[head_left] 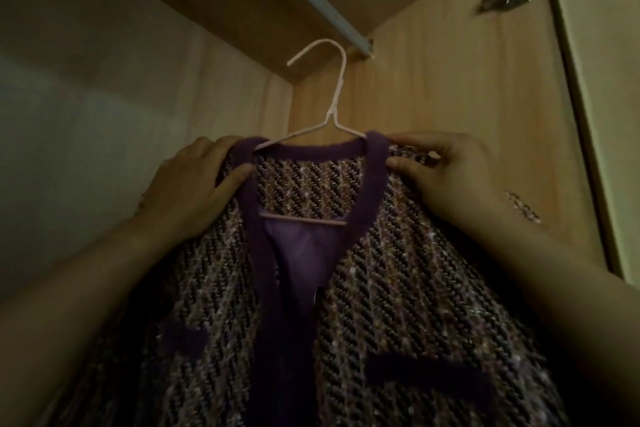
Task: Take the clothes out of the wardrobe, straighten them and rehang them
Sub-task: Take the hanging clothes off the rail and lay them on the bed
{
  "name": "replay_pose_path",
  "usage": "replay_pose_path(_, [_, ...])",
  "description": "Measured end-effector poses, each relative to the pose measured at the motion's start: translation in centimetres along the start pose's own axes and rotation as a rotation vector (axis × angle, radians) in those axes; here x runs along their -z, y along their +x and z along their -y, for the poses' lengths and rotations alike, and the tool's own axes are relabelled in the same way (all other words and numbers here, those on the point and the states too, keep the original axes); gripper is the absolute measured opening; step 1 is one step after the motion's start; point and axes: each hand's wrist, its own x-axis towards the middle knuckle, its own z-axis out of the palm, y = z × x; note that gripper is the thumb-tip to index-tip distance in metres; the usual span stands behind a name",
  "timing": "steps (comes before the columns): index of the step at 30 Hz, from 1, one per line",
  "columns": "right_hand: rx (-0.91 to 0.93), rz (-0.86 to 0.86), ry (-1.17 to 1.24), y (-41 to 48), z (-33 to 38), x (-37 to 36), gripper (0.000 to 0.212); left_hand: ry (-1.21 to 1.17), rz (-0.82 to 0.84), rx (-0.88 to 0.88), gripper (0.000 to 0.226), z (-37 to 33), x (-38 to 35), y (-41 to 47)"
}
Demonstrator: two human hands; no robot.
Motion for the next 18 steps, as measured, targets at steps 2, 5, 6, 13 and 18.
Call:
replay_pose_path(2, [-0.020, 0.024, 0.043, -3.0, 0.2, 1.0, 0.023, 0.027, 0.011, -0.015, 0.065, -1.2, 1.1, -2.1])
replay_pose_path(5, [0.050, -0.006, -0.024, -5.3, 0.2, 2.7, 0.021, 0.001, -0.051, -0.022, 0.058, -3.3, 2.3, -2.5])
replay_pose_path(6, [0.083, -0.033, -0.066, -6.1, 0.5, 3.5, 0.024, -0.007, -0.069, -0.035, 0.055, -4.2, 2.8, -2.6])
replay_pose_path(13, [0.092, -0.137, -0.266, -9.6, 2.2, 10.0, 0.035, -0.063, -0.183, -0.105, 0.044, -10.6, 6.9, -3.2])
replay_pose_path(18, [0.075, -0.139, -0.249, -12.0, 3.5, 14.3, 0.034, -0.097, -0.190, -0.107, 0.044, -14.7, 9.4, -5.9])
